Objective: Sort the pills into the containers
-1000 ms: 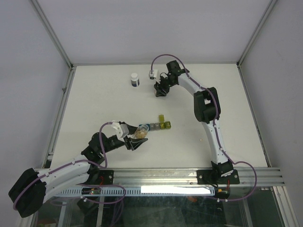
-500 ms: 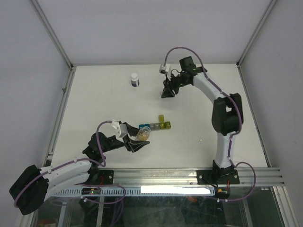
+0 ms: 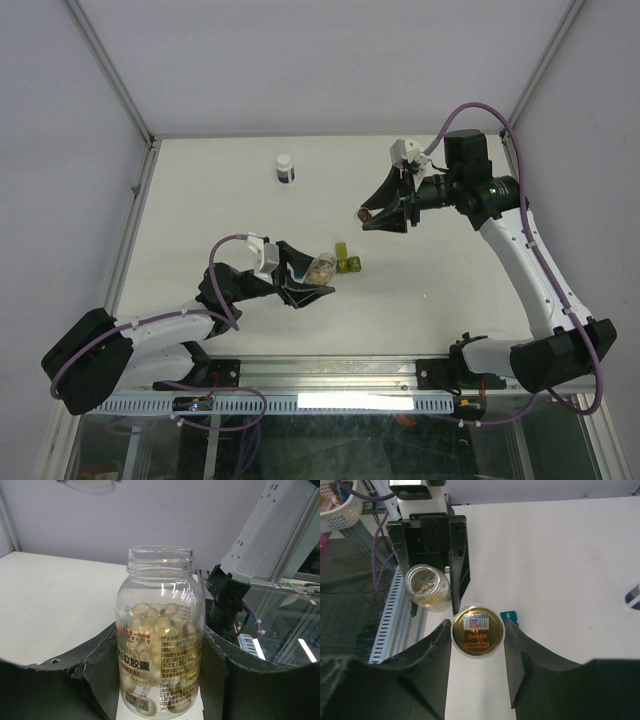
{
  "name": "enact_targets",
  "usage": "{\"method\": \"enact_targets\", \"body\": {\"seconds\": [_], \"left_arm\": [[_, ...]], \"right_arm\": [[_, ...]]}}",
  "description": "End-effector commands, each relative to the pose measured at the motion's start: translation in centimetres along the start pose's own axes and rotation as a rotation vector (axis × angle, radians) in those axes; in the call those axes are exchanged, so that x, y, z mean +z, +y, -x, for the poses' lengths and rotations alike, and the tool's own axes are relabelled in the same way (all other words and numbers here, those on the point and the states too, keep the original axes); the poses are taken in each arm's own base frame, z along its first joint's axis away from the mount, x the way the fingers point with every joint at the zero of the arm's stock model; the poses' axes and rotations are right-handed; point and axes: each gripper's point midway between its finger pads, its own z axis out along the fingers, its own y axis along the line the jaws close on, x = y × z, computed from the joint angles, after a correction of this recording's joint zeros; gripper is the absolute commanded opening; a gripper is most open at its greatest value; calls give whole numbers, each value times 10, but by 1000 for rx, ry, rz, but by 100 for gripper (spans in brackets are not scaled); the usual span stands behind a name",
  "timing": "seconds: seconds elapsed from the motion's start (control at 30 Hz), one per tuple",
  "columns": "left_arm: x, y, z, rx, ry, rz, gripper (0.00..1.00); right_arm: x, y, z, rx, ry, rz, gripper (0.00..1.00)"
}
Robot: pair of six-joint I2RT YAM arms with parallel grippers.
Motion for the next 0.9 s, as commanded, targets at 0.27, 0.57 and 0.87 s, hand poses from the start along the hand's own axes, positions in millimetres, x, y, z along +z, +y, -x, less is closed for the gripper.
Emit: {"method": "enact_targets", "body": {"seconds": [0.27,0.57,0.87], "left_arm": [[40,-18,39,-39,-123,-121,0],[50,-15,32,-47,-102,-113,0],[55,-14,28,-57,-88,-122,0]], "right_arm": [[8,58,-1,65,-17,166,24],[15,66,-3,74,-13,208,24],[23,69,-7,82,5,224,24]]}}
